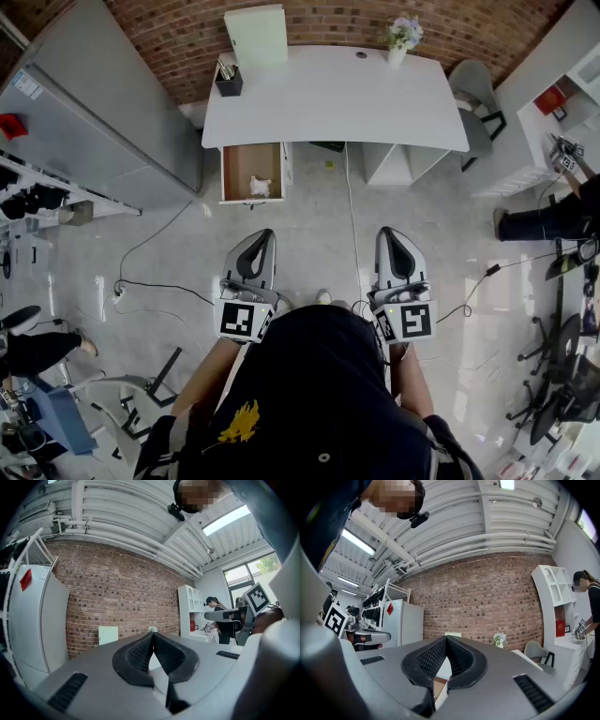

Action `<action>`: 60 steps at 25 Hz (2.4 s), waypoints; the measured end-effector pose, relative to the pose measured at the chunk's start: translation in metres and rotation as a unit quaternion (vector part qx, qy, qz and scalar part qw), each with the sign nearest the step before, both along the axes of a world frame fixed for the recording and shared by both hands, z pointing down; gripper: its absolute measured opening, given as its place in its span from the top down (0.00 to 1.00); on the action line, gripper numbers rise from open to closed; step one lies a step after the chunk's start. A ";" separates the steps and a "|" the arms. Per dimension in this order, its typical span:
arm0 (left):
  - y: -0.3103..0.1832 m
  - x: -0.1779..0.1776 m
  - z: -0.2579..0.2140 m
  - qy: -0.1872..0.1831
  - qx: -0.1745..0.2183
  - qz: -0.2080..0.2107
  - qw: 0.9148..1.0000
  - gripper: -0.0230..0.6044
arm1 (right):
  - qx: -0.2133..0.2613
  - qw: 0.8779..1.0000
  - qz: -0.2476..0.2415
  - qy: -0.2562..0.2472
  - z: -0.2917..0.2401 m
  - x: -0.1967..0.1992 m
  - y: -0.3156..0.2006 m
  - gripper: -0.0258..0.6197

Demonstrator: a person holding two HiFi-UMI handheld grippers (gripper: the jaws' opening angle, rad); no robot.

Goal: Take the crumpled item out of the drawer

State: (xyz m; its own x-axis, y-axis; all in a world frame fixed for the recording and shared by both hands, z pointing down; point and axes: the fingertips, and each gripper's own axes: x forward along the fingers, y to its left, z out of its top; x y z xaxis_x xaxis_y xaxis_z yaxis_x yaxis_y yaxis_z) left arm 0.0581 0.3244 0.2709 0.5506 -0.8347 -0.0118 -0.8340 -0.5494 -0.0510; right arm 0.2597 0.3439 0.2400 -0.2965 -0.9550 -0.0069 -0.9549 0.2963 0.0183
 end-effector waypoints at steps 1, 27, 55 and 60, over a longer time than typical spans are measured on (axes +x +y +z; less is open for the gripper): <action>-0.001 0.004 0.000 -0.001 0.000 0.000 1.000 0.93 | 0.000 1.000 -0.003 0.001 0.000 0.002 -0.001 0.92; -0.004 0.041 0.015 -0.025 -0.023 -0.075 0.997 0.93 | -0.022 0.997 -0.067 -0.033 0.031 0.054 -0.021 0.92; -0.270 -0.074 0.035 0.007 -0.042 -0.062 0.997 0.93 | -0.038 0.998 -0.057 -0.006 0.020 -0.077 -0.290 0.92; -0.309 -0.093 0.050 0.016 -0.055 -0.045 0.997 0.93 | -0.040 0.998 -0.043 0.000 0.020 -0.101 -0.331 0.92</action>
